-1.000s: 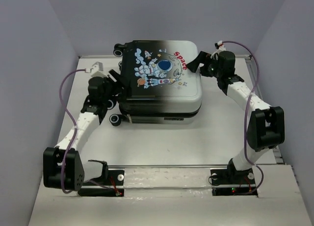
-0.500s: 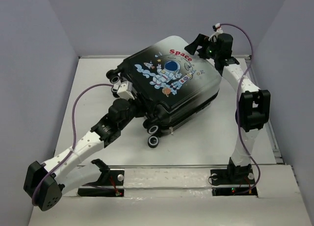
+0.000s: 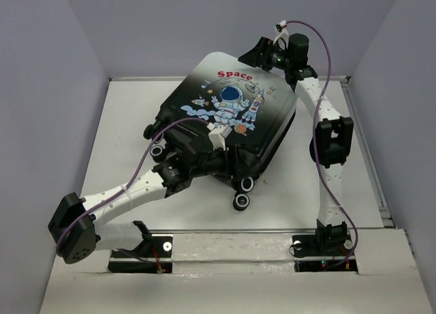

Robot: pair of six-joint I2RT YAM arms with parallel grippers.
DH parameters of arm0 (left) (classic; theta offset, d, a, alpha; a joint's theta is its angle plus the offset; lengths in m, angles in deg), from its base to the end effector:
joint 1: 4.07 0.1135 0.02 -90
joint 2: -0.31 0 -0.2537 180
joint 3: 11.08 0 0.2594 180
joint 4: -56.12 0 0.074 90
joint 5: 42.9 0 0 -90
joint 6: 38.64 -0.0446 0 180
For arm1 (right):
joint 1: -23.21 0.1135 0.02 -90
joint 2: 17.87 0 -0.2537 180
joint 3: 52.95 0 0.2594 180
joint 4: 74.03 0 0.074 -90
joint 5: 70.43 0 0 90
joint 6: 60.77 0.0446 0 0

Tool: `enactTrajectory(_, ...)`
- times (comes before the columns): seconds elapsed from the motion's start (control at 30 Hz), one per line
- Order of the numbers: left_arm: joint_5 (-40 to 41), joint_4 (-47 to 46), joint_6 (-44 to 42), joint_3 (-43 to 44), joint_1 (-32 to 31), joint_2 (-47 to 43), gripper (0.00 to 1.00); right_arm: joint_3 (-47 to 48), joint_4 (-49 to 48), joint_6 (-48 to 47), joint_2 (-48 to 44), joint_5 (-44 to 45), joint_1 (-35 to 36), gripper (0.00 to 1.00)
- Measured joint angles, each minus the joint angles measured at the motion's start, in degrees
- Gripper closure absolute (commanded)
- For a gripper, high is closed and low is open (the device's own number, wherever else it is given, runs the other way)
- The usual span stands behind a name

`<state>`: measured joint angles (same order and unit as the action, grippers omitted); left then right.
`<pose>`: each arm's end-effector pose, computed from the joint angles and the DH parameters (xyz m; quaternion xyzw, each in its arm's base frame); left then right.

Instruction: Pack the luggage

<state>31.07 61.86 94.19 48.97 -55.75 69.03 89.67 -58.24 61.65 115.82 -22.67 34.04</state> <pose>0.1748 -0.2411 0.2817 0.1456 0.7736 -0.5204 0.3310 0.5422 0.1342 0.3244 -0.1041 0.7303 0.4787 0.4761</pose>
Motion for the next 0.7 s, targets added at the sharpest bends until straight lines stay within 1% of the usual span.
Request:
enactTrajectory(0.1, -0.02, 2.08, -0.85, 1.81, -0.13, 0.87, 0.21, 1.62, 1.31, 1.20, 0.20, -0.46, 0.04, 0.00)
enactTrajectory(0.17, 0.26, 3.93, -1.95, 3.96, -0.13, 1.84, 0.20, 3.28, 1.97, 3.10, 0.20, -2.73, 0.20, 0.00)
enactTrajectory(0.23, 1.05, 4.70, -2.80, 5.62, -0.02, 2.60, 0.20, 6.27, 3.26, 5.22, 0.20, -4.85, 1.38, 0.00)
enactTrajectory(0.33, 1.14, 5.33, -3.89, 8.55, 1.38, 3.43, 0.20, 11.80, 4.00, 6.47, -0.02, -5.35, 3.58, 0.00)
enactTrajectory(0.43, 1.22, 4.85, -4.63, 9.73, 3.41, 3.45, 0.20, 12.94, 3.56, 6.58, -3.30, -4.94, 4.81, 0.00)
enactTrajectory(0.5, 1.53, 4.74, -5.05, 9.73, 4.55, 3.43, 0.19, 10.47, 3.04, 6.38, -7.50, -4.90, 4.00, 0.01)
enactTrajectory(0.57, 2.14, 5.09, -5.53, 9.73, 5.03, 3.39, 0.18, 3.74, 2.86, 5.07, -14.88, -4.57, 2.29, 0.10)
enactTrajectory(0.6, 2.64, 5.44, -5.95, 9.68, 5.05, 3.08, 0.18, -3.06, 2.25, 3.91, -20.59, -3.85, 1.25, 0.32)
enactTrajectory(0.63, 3.21, 5.64, -6.49, 9.46, 5.11, 2.62, 0.17, -9.68, 1.90, 2.64, -26.51, -3.15, 0.15, 0.51)
enactTrajectory(0.67, 3.63, 5.64, -6.86, 9.22, 5.14, 2.19, 0.16, -19.69, -0.92, 1.16, -33.77, -1.66, -0.90, 0.73)
enactTrajectory(0.7, 4.22, 5.73, -7.26, 8.98, 5.27, 1.46, 0.15, -23.04, -1.20, 0.20, -37.29, -0.96, -1.14, 0.73)
